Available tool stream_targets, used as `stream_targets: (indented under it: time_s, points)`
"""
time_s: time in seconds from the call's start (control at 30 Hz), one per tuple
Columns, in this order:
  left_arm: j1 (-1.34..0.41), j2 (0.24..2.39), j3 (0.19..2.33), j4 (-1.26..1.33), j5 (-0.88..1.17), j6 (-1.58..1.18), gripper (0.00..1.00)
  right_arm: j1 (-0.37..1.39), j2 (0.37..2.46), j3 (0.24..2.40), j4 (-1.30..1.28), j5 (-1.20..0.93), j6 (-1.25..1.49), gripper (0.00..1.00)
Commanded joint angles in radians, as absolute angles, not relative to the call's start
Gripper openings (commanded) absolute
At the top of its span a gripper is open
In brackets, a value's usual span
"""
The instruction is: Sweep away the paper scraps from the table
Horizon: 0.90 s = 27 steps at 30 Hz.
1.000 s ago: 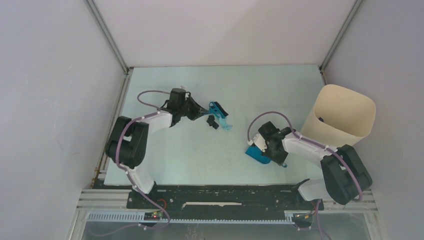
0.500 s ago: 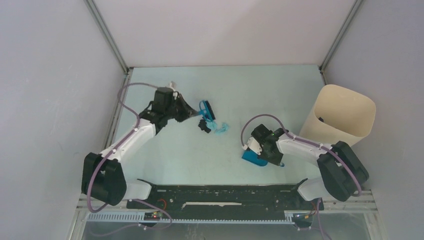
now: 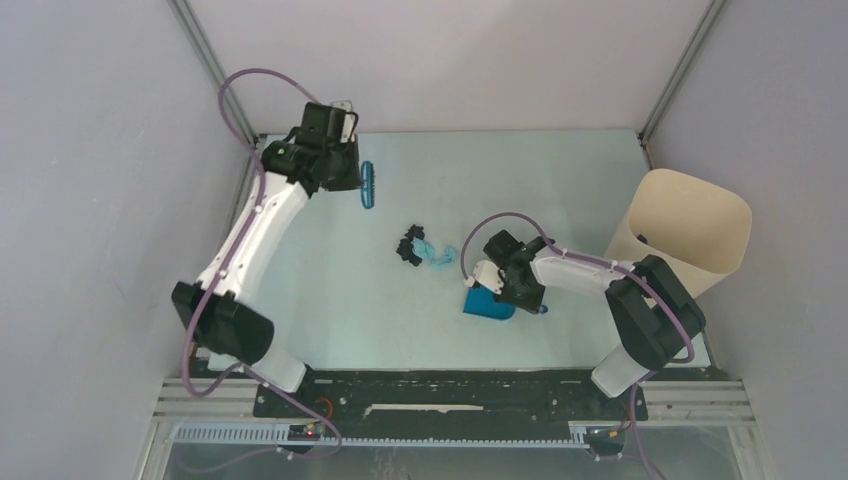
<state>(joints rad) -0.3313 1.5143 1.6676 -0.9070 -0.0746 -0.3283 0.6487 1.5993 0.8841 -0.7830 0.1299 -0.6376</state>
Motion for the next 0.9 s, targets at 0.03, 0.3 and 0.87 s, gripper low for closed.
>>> stream_targets:
  time_s: [0.03, 0.3, 0.87]
  points:
    - [-0.339, 1.703, 1.825, -1.174, -0.204, -0.185, 0.0, 0.644, 1.6, 0.924, -0.712, 0.047, -0.689, 0.36]
    - [-0.348, 1.822, 1.852, -1.185, -0.173, -0.161, 0.0, 0.398, 1.35, 0.879, -0.764, -0.402, -0.78, 0.53]
    - [-0.353, 1.837, 1.743, -1.128, -0.123, -0.164, 0.0, 0.068, 1.338, 0.78, -0.808, -0.649, -1.062, 0.55]
